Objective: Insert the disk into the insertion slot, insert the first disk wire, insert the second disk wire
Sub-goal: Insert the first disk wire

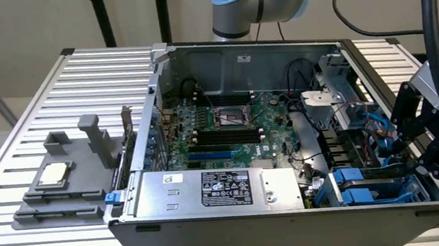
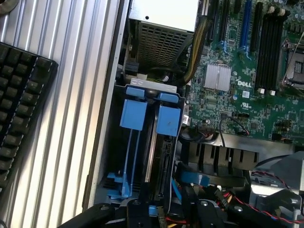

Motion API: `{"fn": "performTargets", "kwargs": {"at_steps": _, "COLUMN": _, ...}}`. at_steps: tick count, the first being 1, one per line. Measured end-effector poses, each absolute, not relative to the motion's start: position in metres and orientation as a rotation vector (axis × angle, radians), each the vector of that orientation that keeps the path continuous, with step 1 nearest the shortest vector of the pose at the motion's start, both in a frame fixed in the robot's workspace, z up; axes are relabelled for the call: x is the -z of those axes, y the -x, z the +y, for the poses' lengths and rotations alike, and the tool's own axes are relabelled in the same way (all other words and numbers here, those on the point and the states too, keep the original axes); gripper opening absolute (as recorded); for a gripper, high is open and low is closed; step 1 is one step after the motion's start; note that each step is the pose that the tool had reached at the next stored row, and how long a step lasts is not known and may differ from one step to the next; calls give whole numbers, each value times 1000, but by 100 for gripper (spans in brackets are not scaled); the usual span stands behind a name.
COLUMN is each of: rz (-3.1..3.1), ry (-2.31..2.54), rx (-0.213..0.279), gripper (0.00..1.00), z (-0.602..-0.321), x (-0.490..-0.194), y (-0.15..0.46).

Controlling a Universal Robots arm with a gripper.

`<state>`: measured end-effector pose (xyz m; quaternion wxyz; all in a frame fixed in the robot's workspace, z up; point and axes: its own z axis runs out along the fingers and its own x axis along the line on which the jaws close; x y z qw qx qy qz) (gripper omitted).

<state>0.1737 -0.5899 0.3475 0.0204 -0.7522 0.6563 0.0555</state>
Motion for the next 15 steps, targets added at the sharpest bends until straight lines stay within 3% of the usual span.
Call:
{"fn": "performTargets", "kwargs": {"at_steps": 10, "rz": 2025, "ry": 2342, "rx": -173, "gripper": 40, "z": -588, "x": -344, "y": -179}}
{"fn": "performTargets", "kwargs": {"at_steps": 12, "rz": 2025, "ry": 2343, "rx": -173, "gripper": 31, "z": -588, "x": -344, "y": -179}}
{"fn": "performTargets", "kwargs": {"at_steps": 13, "rz": 2025, "ry": 2343, "rx": -172, "gripper": 31, "z": -587, "x": -344, "y": -179}}
{"fn": "performTargets", "kwargs": {"at_steps": 14, "rz": 2024, "ry": 2343, "rx": -173, "gripper": 24, "z": -587, "x": -344, "y": -179}}
{"fn": "performTargets", "kwargs": {"at_steps": 15, "rz": 2024, "ry": 2343, "rx": -173, "gripper": 24, "z": -586, "x": -344, "y": -179}}
